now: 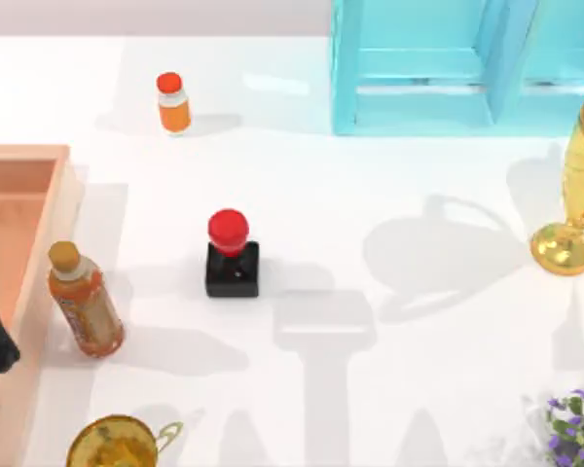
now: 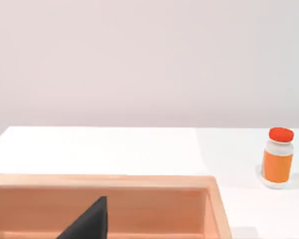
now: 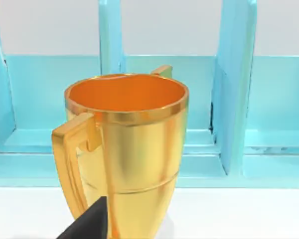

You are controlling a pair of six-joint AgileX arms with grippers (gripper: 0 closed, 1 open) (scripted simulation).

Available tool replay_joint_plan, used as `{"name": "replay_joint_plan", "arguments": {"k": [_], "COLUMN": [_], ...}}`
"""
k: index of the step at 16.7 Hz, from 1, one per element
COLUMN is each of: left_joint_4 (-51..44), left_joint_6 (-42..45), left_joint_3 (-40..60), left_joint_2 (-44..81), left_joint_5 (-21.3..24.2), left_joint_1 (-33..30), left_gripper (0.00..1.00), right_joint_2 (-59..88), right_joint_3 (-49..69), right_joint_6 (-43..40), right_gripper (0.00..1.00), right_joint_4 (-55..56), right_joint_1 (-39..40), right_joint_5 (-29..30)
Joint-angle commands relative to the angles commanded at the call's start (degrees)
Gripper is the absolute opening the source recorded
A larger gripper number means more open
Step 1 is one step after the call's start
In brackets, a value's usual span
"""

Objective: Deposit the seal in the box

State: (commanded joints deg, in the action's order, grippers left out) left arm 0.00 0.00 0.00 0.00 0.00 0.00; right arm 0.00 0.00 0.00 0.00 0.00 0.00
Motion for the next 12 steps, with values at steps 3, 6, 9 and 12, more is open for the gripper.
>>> {"name": "replay_joint_plan", "arguments": {"k": [3,6,9,12], "left_joint_4": [-0.4,-3.8,-10.5,-19.4], "left_joint_6": [-0.2,-2.3,-6.0,-10.7], "left_joint_3": [0.5,5.2,14.2,25.7], "left_joint_2": [0.5,5.1,14.2,27.2], "left_joint_5": [0.0,-0.4,-1.1,-2.4], "left_joint_1": [0.0,-0.5,-1.4,-2.3], "left_gripper": [1.00,1.00,1.00,1.00], "right_joint_2": [0.0,0.0,0.0,0.0], "right_joint_3": [0.0,0.0,0.0,0.0], "right_joint_6": [0.0,0.0,0.0,0.0], "right_gripper": [1.00,1.00,1.00,1.00], "right_joint_4": [0.0,0.0,0.0,0.0], "right_joint_1": [0.0,0.0,0.0,0.0], "right_joint_5": [0.0,0.0,0.0,0.0]}}
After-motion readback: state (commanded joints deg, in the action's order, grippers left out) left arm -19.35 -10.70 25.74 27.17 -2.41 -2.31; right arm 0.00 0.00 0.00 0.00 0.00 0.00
